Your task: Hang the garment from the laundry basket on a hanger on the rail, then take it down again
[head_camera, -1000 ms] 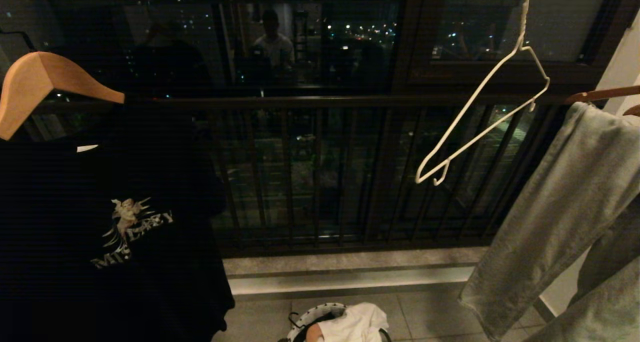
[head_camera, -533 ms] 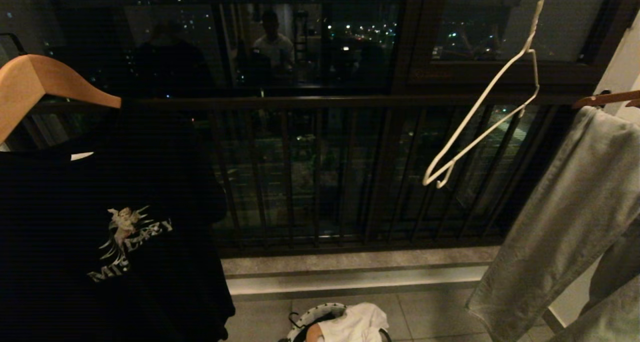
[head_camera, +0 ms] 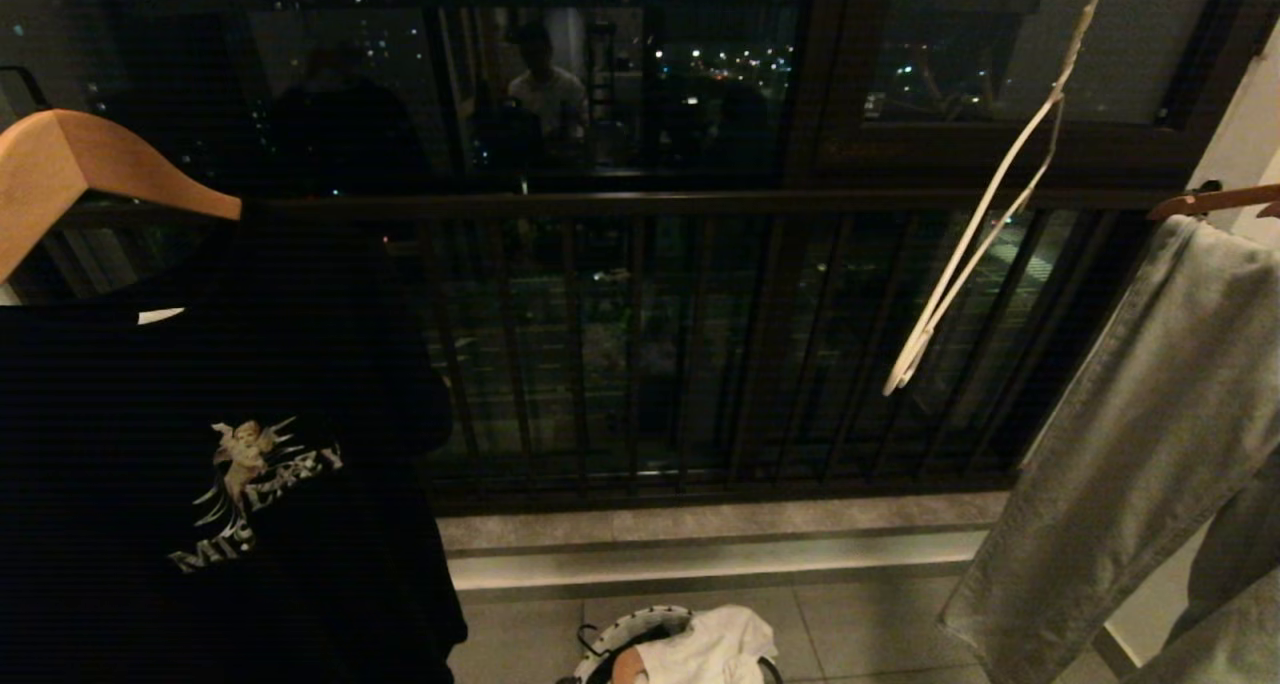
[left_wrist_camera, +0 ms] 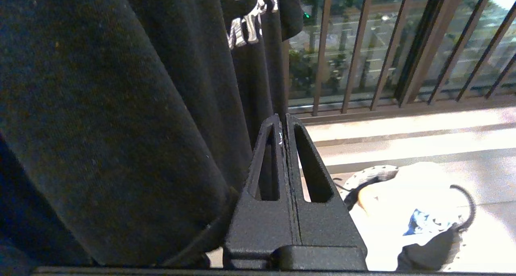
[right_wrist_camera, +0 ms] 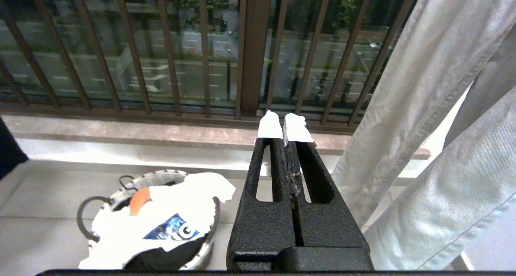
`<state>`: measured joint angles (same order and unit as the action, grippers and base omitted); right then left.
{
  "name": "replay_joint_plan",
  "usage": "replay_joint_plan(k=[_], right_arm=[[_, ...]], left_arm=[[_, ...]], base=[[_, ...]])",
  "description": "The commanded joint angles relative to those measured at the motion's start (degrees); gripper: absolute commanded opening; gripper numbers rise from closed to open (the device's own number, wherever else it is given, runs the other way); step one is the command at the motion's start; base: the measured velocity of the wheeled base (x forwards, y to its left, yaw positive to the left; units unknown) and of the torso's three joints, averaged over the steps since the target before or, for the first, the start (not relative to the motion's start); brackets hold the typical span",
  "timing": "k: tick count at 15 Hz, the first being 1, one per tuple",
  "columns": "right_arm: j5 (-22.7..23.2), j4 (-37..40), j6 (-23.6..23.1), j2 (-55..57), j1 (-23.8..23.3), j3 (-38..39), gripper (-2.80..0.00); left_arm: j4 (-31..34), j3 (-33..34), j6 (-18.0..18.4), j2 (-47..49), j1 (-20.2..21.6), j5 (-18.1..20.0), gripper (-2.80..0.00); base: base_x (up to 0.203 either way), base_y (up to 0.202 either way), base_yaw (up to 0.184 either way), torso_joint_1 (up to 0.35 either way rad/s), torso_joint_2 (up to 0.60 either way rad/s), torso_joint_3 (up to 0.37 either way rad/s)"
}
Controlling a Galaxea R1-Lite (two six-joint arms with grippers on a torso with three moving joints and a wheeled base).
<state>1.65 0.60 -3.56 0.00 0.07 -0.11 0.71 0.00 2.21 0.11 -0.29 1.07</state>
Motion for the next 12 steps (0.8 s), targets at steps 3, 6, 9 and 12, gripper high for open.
replay_joint_plan(k=[3,6,9,12], right_arm=[[0.0,-0.1,0.3,0.1,0.0,0.0,-2.80],[0.0,-0.1,0.3,0.0,0.0,0.0,-2.80],[0.0,-0.1,0.3,0.1,0.0,0.0,-2.80],[0.0,-0.1,0.3,0.1,0.0,0.0,-2.80]], left_arm=[[0.0,0.1,-0.7,-0.1,-0.1,0.0,-2.80],[0.0,0.0,-0.7,-0.1,0.0,0.0,-2.80],[0.0,0.1,-0.7,-0.1,-0.1,0.0,-2.80],[0.0,0.1,-0.7,-0.1,0.0,0.0,-2.80]], base=[[0.000,0.000,0.000,0.000,0.00,0.000],[0.000,0.000,0.000,0.000,0.00,0.000],[0.000,0.000,0.000,0.000,0.00,0.000],[0.000,0.000,0.000,0.000,0.00,0.000]])
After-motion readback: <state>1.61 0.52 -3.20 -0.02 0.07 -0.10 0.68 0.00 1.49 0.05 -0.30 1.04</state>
